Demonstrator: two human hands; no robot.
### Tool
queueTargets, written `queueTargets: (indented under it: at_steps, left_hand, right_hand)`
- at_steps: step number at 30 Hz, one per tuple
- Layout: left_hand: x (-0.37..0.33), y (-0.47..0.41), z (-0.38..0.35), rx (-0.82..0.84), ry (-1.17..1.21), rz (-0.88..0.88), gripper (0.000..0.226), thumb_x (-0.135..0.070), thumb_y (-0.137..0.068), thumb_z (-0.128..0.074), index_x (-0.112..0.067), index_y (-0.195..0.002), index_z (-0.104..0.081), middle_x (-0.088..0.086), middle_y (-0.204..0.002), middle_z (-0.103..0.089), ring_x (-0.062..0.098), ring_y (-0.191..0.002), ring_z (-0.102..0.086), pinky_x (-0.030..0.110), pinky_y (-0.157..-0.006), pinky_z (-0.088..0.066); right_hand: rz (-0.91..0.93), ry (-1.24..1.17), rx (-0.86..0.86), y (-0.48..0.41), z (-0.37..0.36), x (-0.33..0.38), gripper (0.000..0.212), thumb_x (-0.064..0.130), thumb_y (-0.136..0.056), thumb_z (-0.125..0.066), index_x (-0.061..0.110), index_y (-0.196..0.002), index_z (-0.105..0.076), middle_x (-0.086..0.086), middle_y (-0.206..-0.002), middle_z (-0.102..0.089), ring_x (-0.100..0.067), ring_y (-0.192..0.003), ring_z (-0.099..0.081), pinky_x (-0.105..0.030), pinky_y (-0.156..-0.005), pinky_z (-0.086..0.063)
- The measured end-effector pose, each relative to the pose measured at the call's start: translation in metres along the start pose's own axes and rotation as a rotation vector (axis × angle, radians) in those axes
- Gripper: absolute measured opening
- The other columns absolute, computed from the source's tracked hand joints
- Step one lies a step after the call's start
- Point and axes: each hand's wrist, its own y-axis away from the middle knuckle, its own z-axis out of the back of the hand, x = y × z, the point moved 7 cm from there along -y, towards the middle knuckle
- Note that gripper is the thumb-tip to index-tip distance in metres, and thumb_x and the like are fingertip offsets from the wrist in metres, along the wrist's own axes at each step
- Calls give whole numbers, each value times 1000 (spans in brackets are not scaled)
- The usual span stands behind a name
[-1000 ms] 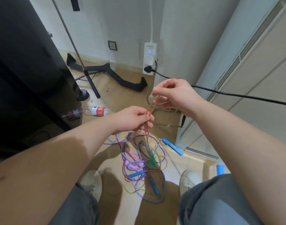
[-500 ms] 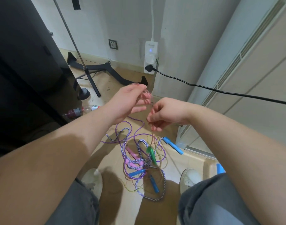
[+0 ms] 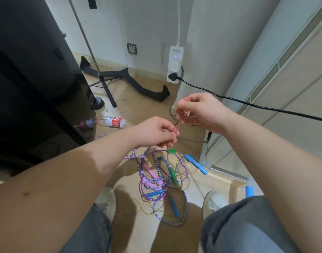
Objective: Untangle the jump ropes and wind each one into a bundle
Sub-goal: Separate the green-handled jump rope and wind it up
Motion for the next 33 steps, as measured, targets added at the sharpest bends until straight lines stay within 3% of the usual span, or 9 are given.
queueTargets:
  at_steps: [3,6,10,15,18,21,23,26,33]
  left_hand:
    - [-10,-2,8,-102,112,-50,9,-9,-97,-59,-10,-99,-67,8,-86,-73,18,-76,-71,38,-80,-58]
    - [-18,-3,16,-176,198,-98,8,-9,-96,-62,-13,-97,-68,12,-86,-74,22,-76,-74,39,-76,-62]
    - [-21,-3,19,-213,279,-111,7,-10,-97,-62,-15,-97,-67,8,-84,-73,16,-67,-69,28,-64,-59]
    - [-25,-3,31,-286,456,-129,7,-14,-99,-59,-12,-102,-65,4,-86,-72,14,-71,-71,23,-62,-59]
    - [-24,-4,34,-285,469,-106,15,-24,-100,-58,-13,-104,-67,1,-88,-72,12,-74,-70,24,-64,-58]
    - [-18,-4,23,-152,371,3,24,-41,-100,-51,-23,-100,-67,0,-96,-69,17,-88,-67,28,-70,-54]
    - [-12,-3,12,-57,279,54,28,-47,-101,-48,-25,-101,-65,3,-103,-71,19,-95,-69,31,-75,-55]
    - [-13,-2,7,-45,313,8,26,-44,-102,-48,-26,-106,-67,7,-100,-73,20,-89,-72,32,-75,-58]
    - [-19,3,10,-44,386,-51,31,-37,-104,-45,-22,-128,-60,10,-87,-71,24,-83,-72,40,-79,-60]
  right_hand:
    - [-95,99,77,2,-2,-14,27,23,-89,-75,9,-109,-63,-12,-93,-62,-20,-89,-62,-44,-86,-58]
    - [-210,242,248,9,-14,-33,36,39,-85,-77,18,-113,-65,-2,-96,-68,-16,-91,-64,-40,-82,-57]
    - [-257,365,356,14,-20,-41,33,29,-88,-75,18,-118,-65,3,-107,-72,-15,-109,-65,-40,-91,-54]
    - [-290,537,402,19,-25,-51,21,32,-91,-72,29,-111,-71,4,-107,-75,-14,-102,-69,-33,-76,-55]
    - [-184,502,337,11,-30,-43,11,29,-95,-67,22,-100,-74,2,-93,-76,-15,-87,-70,-34,-75,-56]
    - [-53,393,197,2,-29,-25,19,23,-97,-65,5,-96,-72,-10,-88,-74,-21,-77,-67,-42,-79,-57]
    - [4,354,107,0,-24,-15,23,22,-98,-61,1,-98,-72,-9,-82,-74,-17,-71,-69,-40,-75,-58]
    - [-15,343,122,2,-25,-12,30,21,-102,-54,-6,-102,-69,-16,-83,-73,-18,-68,-70,-33,-69,-57]
    - [-65,143,128,6,-27,-10,37,23,-103,-54,-12,-106,-64,-12,-69,-64,-23,-65,-63,-39,-74,-58]
